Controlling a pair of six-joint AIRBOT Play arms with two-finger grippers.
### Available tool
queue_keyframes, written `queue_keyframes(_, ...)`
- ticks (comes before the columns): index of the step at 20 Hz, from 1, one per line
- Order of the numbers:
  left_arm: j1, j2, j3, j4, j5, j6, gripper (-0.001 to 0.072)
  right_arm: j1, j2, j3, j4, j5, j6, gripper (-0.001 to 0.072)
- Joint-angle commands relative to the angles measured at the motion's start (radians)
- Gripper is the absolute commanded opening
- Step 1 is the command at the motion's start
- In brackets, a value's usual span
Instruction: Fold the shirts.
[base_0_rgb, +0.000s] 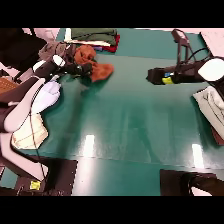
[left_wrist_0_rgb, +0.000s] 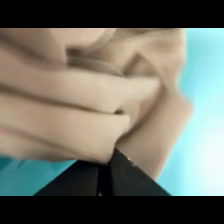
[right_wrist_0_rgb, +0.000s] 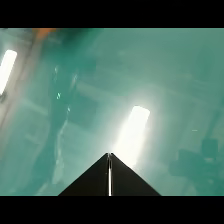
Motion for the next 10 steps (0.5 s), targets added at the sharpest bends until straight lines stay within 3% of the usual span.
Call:
queue_keyframes(1,-0.054,0.241,-0.205,0.253,-0.192,-0.041,0.0027,-0.129,0.008,0.000,0.006,0.091,-0.032,0.0027)
queue_keyframes(4,-0.061,0.534,-0.511,0.221,-0.252,-0.043,0.0028,-0.234,0.013,0.000,0.007,0.220,-0.117,0.0040)
queue_keyframes(5,-0.061,0.630,-0.584,0.221,-0.300,-0.042,0.0028,-0.262,0.013,0.000,0.006,0.263,-0.131,0.0149)
queue_keyframes(6,-0.061,0.725,-0.635,0.222,-0.375,-0.041,0.0028,-0.286,0.013,-0.002,0.007,0.297,-0.135,0.0419)
queue_keyframes(7,-0.061,0.807,-0.660,0.224,-0.464,-0.041,0.0028,-0.301,0.013,-0.003,0.008,0.319,-0.135,0.0626)
queue_keyframes(8,-0.061,0.867,-0.662,0.225,-0.550,-0.041,0.0028,-0.306,0.013,-0.002,0.008,0.332,-0.135,0.0669)
queue_keyframes(10,-0.061,0.956,-0.662,0.222,-0.728,-0.060,0.0028,-0.292,0.012,-0.002,0.011,0.340,-0.136,0.0669)
